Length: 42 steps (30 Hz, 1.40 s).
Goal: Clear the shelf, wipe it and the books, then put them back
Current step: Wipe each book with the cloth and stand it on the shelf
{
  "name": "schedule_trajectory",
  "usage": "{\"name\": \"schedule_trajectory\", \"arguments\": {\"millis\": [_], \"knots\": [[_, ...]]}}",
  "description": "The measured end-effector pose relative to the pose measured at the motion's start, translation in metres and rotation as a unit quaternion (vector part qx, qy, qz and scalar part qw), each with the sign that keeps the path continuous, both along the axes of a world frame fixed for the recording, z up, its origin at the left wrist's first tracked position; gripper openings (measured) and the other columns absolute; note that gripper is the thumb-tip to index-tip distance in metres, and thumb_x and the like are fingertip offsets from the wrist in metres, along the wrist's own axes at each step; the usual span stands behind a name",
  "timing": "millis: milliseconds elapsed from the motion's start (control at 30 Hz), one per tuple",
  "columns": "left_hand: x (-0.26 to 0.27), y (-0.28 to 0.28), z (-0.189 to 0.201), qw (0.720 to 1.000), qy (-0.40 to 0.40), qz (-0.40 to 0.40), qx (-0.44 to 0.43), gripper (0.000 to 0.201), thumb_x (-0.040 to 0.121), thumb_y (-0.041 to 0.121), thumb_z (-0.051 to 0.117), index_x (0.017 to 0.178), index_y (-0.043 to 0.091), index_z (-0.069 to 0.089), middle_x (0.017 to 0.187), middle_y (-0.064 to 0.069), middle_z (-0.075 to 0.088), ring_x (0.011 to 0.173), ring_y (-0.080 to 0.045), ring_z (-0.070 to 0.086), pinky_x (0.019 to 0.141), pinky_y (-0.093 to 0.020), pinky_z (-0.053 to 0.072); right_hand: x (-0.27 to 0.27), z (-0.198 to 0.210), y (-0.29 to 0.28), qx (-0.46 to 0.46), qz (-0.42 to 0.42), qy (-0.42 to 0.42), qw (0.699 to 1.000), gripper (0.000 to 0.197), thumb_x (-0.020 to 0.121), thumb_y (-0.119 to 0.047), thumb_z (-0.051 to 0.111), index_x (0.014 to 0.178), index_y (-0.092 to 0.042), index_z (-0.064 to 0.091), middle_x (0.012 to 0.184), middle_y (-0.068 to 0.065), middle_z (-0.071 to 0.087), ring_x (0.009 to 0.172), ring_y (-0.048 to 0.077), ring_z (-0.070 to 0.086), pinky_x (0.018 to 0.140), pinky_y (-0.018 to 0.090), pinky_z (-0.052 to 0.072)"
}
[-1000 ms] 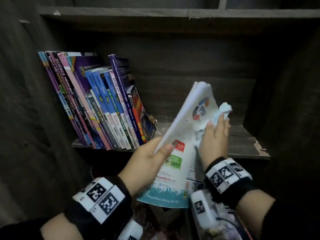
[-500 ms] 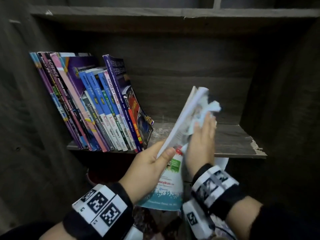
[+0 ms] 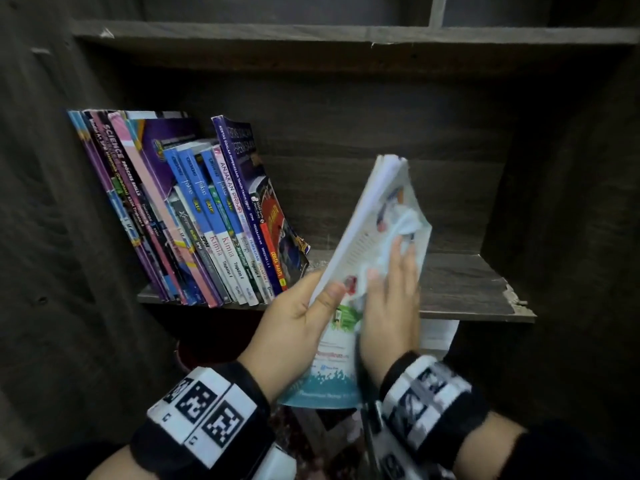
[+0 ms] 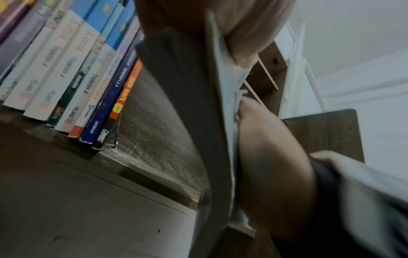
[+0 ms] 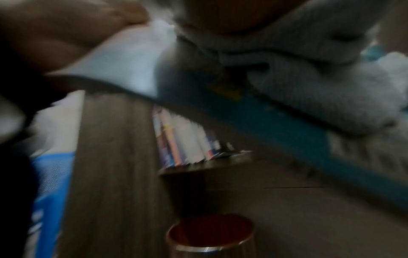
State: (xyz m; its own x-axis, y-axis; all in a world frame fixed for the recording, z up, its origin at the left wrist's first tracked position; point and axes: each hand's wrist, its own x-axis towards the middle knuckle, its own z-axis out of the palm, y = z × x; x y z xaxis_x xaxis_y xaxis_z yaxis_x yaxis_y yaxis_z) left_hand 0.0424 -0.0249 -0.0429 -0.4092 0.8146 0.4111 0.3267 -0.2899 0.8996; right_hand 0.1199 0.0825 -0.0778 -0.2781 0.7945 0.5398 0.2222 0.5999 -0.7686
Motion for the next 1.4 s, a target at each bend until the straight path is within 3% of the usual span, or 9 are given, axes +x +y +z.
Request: {"name": "schedule_trajectory", "arguments": {"millis": [200, 300, 533, 667, 800, 933, 1100, 1233, 1400], "knots": [[-0.009, 0.004, 0.007, 0.993, -0.081, 0.056, 0.07, 0.026, 0.096, 0.025, 0.046, 0.112, 0.015, 0.064, 0.104, 0.005, 0.073, 0.097, -0.004, 0.068, 0.081, -0.015, 0.053, -0.002, -0.036, -0.045, 0.266, 0.15, -0.131, 0.943, 0.057, 0.101, -0.046, 0.019, 0.153, -0.031, 0.002, 0.162, 0.0, -0.001, 0.149, 0.021, 0.005, 0.119, 0.037, 0.005], [-0.007, 0.004, 0.003, 0.995, -0.073, 0.047, 0.052, 0.022, 0.094, 0.028, 0.047, 0.106, 0.021, 0.065, 0.098, 0.004, 0.074, 0.087, -0.007, 0.07, 0.073, -0.02, 0.055, -0.005, -0.024, -0.017, 0.265, 0.134, -0.088, 0.951, 0.053, 0.101, -0.046, 0.021, 0.149, -0.045, 0.0, 0.159, -0.019, -0.008, 0.147, 0.007, 0.002, 0.119, 0.026, 0.002], [-0.002, -0.005, 0.001, 0.997, -0.059, -0.054, -0.022, 0.027, 0.08, 0.039, 0.051, 0.101, 0.027, 0.064, 0.09, -0.007, 0.075, 0.069, -0.016, 0.07, 0.058, -0.03, 0.057, 0.032, 0.035, 0.085, -0.045, -0.112, 0.165, 0.979, 0.058, 0.098, -0.044, 0.043, 0.15, -0.022, 0.027, 0.157, 0.001, 0.023, 0.142, 0.01, 0.022, 0.113, 0.019, 0.013], [-0.014, -0.005, 0.012, 0.994, -0.101, -0.046, 0.015, 0.028, 0.081, 0.036, 0.05, 0.101, 0.019, 0.062, 0.086, -0.009, 0.074, 0.069, -0.019, 0.07, 0.056, -0.03, 0.058, 0.042, 0.029, 0.106, -0.295, 0.125, 0.233, 0.918, 0.083, 0.063, -0.072, 0.07, 0.128, -0.022, 0.058, 0.127, 0.006, 0.063, 0.117, 0.026, 0.059, 0.102, 0.044, 0.044], [-0.046, 0.003, 0.023, 0.984, -0.162, -0.008, 0.077, 0.033, 0.083, 0.038, 0.048, 0.105, 0.016, 0.059, 0.1, -0.012, 0.073, 0.088, -0.03, 0.071, 0.068, -0.042, 0.06, 0.045, 0.025, 0.076, -0.452, 0.322, 0.117, 0.824, 0.064, 0.052, -0.039, 0.087, 0.105, -0.005, 0.072, 0.104, 0.018, 0.071, 0.091, 0.033, 0.07, 0.07, 0.042, 0.059], [-0.069, 0.017, 0.031, 0.99, -0.123, -0.011, 0.064, 0.041, 0.088, 0.043, 0.045, 0.117, 0.016, 0.056, 0.11, -0.009, 0.071, 0.099, -0.029, 0.069, 0.081, -0.046, 0.057, 0.071, 0.036, 0.065, -0.475, 0.46, 0.092, 0.745, 0.058, 0.061, -0.016, 0.088, 0.112, 0.003, 0.068, 0.116, 0.024, 0.065, 0.103, 0.037, 0.066, 0.08, 0.04, 0.056], [-0.088, 0.038, 0.05, 1.0, 0.015, 0.023, 0.001, 0.036, 0.098, 0.04, 0.039, 0.115, 0.018, 0.061, 0.106, -0.003, 0.073, 0.095, -0.02, 0.07, 0.079, -0.034, 0.058, 0.059, 0.057, 0.064, -0.245, 0.315, 0.11, 0.91, 0.024, 0.071, -0.011, 0.077, 0.085, 0.006, 0.07, 0.085, 0.01, 0.074, 0.078, 0.02, 0.072, 0.067, 0.028, 0.058], [-0.112, 0.035, 0.05, 0.993, -0.005, 0.114, 0.013, 0.03, 0.1, 0.035, 0.041, 0.099, 0.016, 0.063, 0.094, -0.007, 0.071, 0.07, -0.02, 0.068, 0.056, -0.028, 0.052, 0.043, 0.055, 0.081, -0.168, 0.186, 0.167, 0.954, 0.008, 0.07, -0.017, 0.077, 0.075, -0.014, 0.071, 0.075, 0.0, 0.072, 0.071, 0.011, 0.07, 0.064, 0.026, 0.058], [-0.136, 0.025, 0.028, 0.973, 0.015, 0.23, 0.005, 0.034, 0.098, 0.035, 0.049, 0.078, 0.011, 0.061, 0.069, -0.01, 0.068, 0.057, -0.02, 0.065, 0.055, -0.032, 0.051, 0.002, 0.015, 0.092, -0.054, -0.071, -0.044, 0.995, 0.031, 0.08, -0.048, 0.061, 0.101, -0.027, 0.068, 0.095, 0.005, 0.073, 0.093, 0.028, 0.067, 0.081, 0.039, 0.054]]}}
